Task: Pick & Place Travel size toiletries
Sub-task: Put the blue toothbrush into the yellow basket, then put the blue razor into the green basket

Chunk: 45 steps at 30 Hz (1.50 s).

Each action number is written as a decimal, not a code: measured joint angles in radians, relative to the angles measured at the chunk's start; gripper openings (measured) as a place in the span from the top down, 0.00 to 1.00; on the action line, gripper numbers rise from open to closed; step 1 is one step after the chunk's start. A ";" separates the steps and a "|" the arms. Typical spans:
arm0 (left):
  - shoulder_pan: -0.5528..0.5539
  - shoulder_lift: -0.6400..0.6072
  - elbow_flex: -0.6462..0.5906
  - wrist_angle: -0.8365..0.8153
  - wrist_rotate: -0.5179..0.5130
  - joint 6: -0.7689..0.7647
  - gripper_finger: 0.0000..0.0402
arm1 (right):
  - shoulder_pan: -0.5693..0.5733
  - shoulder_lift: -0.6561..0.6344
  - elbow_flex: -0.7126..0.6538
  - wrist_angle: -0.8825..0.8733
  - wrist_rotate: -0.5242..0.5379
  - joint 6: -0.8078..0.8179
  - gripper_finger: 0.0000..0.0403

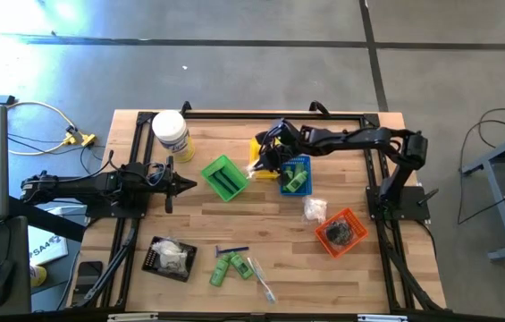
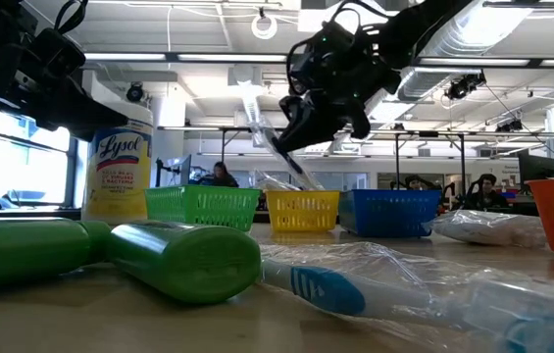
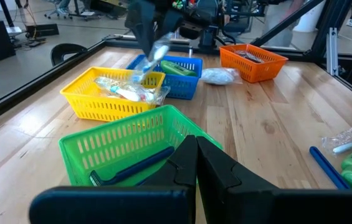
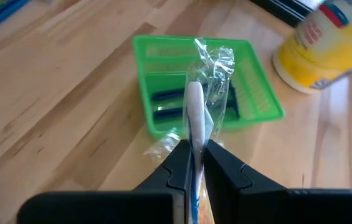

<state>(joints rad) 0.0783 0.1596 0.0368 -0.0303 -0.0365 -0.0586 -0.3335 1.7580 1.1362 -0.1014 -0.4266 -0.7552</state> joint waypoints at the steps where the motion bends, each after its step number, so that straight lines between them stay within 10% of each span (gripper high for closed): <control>1: 0.000 0.000 0.000 0.000 0.000 0.000 1.00 | 0.005 0.000 0.000 -0.007 0.001 -0.020 0.94; 32: 0.000 0.000 -0.001 0.006 -0.003 0.005 1.00 | -0.034 0.080 -0.001 0.022 -0.069 -0.152 0.89; 45: 0.000 0.000 -0.001 0.005 -0.002 0.001 1.00 | 0.008 0.064 0.000 0.046 -0.077 -0.019 0.68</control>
<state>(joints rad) 0.0782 0.1596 0.0360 -0.0252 -0.0387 -0.0577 -0.3252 1.8221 1.1358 -0.0559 -0.5034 -0.7746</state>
